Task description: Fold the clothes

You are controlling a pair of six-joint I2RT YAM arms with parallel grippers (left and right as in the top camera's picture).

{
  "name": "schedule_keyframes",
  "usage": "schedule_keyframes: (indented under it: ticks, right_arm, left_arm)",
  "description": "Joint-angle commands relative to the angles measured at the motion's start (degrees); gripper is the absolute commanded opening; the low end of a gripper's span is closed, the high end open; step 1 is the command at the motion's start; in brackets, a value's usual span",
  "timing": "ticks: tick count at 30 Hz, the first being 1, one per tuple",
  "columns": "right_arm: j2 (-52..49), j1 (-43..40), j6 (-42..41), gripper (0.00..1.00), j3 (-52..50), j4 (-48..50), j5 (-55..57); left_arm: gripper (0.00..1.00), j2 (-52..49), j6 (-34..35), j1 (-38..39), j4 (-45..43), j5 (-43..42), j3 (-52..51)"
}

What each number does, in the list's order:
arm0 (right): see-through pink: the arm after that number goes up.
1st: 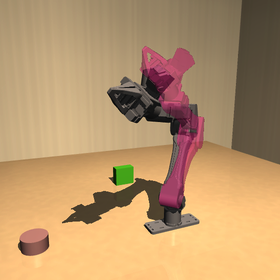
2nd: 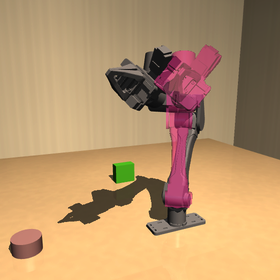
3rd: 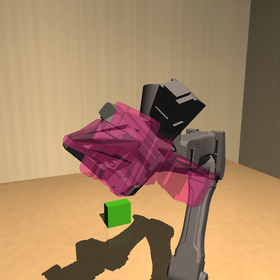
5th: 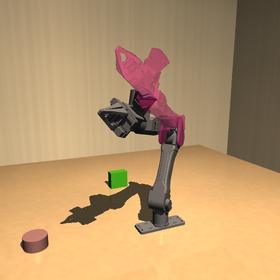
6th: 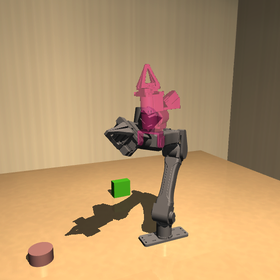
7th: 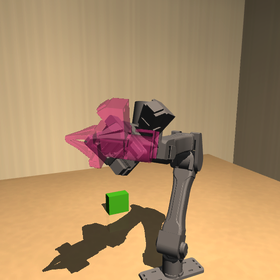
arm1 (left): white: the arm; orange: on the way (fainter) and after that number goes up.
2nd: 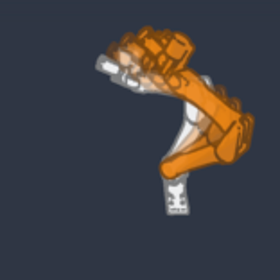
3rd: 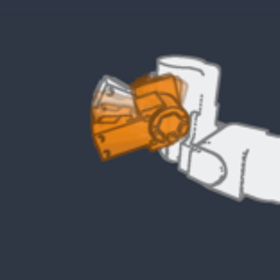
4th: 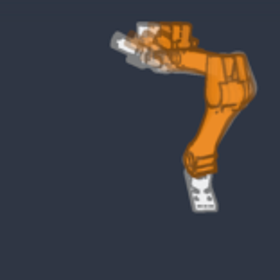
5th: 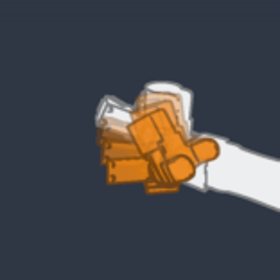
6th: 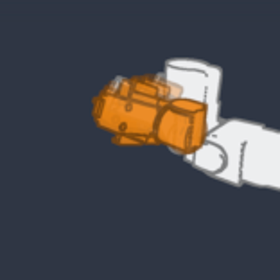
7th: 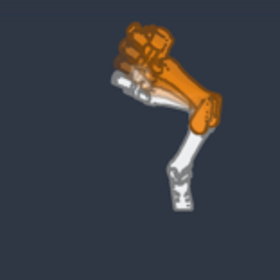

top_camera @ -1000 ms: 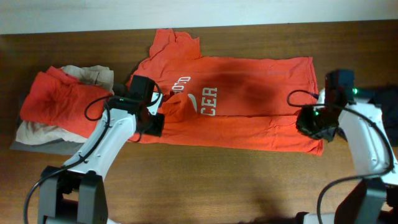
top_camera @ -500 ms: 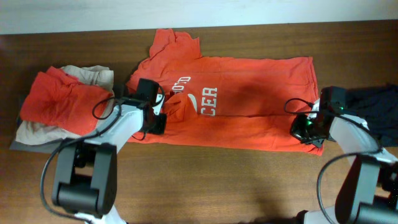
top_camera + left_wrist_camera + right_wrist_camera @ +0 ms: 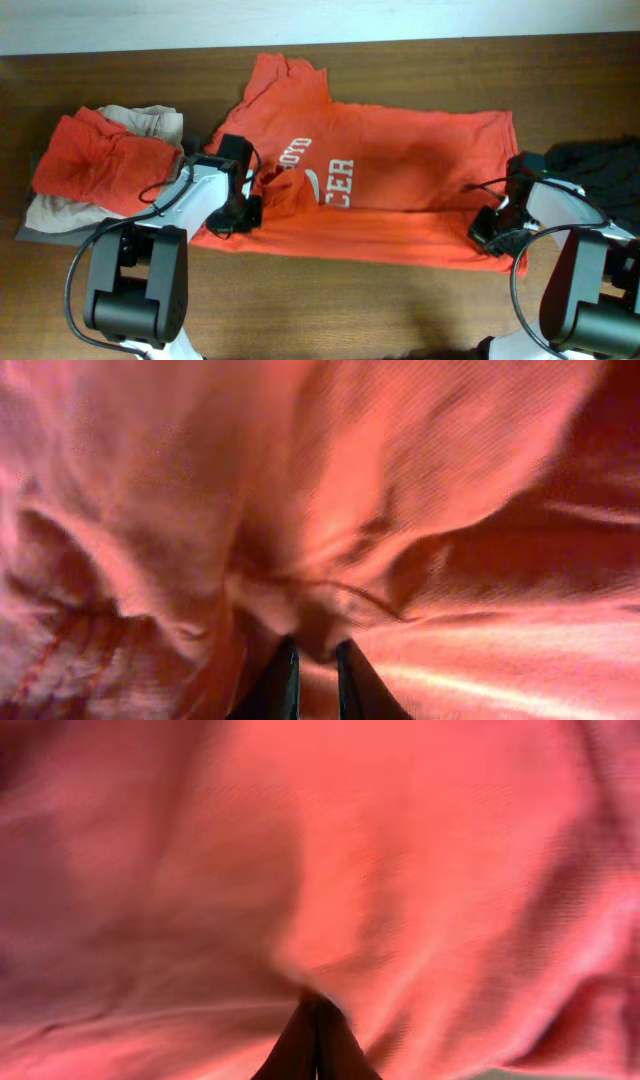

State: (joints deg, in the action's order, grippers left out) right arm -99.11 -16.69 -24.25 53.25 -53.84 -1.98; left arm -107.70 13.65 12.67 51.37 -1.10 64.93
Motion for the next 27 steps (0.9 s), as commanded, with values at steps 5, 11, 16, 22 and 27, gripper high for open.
schedule_keyframes:
  ticks: [5,11,16,22,27]
  right_arm:
    - [-0.79,-3.69,-0.52,0.04,-0.87,-1.18,5.49]
    - [3.85,-3.65,2.38,0.05,-0.20,0.48,-0.39]
    - [9.97,-3.65,2.36,0.09,1.79,-1.36,-0.39]
    - [17.38,-3.65,2.36,0.16,4.94,-4.24,-0.39]
    - [21.31,-3.65,2.36,0.18,5.60,-5.22,-0.42]
  left_arm:
    - [0.15,-2.54,4.79,-0.74,3.32,-0.17,-1.92]
    - [0.24,-0.76,2.80,-0.74,5.16,1.44,2.27]
    - [0.32,3.26,2.78,-0.74,8.31,3.06,7.06]
    - [0.41,9.64,2.73,-0.74,9.01,5.09,11.34]
    - [0.42,13.97,0.92,-0.74,9.14,5.70,12.81]
